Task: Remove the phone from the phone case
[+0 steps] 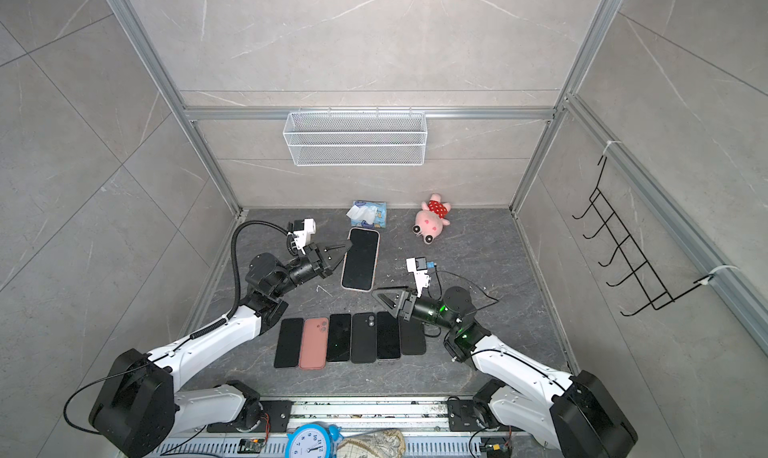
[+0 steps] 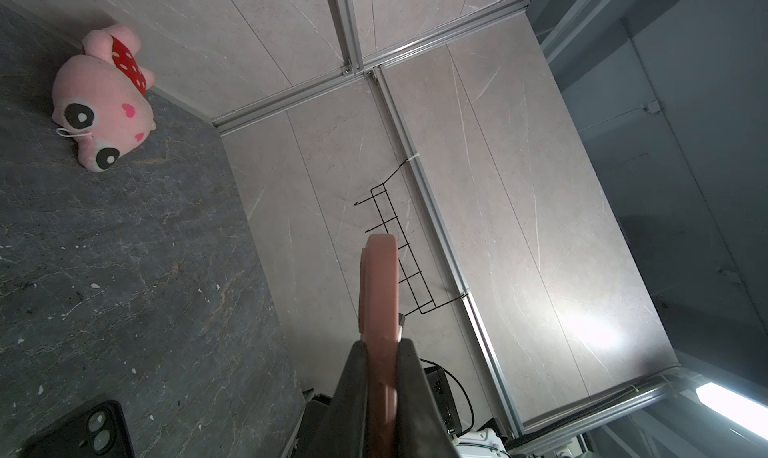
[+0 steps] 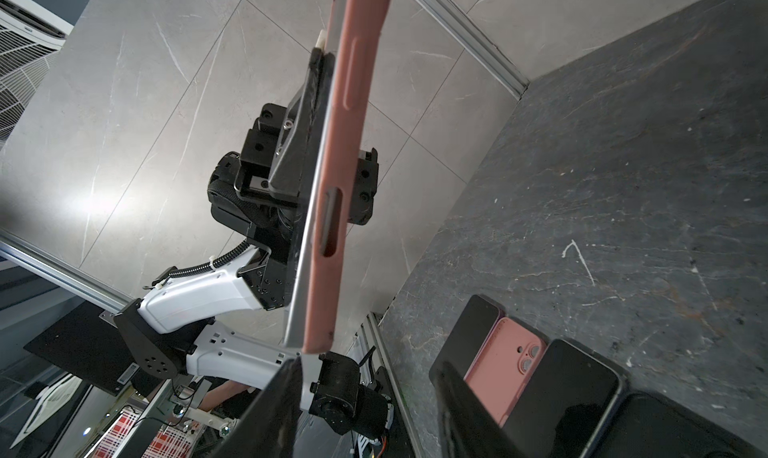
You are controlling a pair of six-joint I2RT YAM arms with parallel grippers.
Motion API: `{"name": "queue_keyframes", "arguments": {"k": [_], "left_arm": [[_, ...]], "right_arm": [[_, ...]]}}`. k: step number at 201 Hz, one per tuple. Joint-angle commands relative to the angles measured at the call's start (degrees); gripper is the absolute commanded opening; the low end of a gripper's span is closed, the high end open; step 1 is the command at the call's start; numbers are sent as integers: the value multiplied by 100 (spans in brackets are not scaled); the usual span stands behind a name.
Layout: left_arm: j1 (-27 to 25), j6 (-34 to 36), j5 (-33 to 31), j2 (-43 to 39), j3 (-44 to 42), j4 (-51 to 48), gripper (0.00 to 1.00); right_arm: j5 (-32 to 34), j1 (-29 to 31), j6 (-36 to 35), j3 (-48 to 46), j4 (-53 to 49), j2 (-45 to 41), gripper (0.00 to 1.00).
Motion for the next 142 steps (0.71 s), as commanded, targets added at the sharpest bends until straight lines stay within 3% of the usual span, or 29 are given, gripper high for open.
{"name": "queue_keyframes", "arguments": {"k": [1,142], "left_arm": [[-45,-96,-85,-71,69,676,0],[-60,-75,-110,26,45,735,0]], "right_arm": [[-81,35,74,86,345,120,54],[-103,117,136,216,518,253,54]]}}
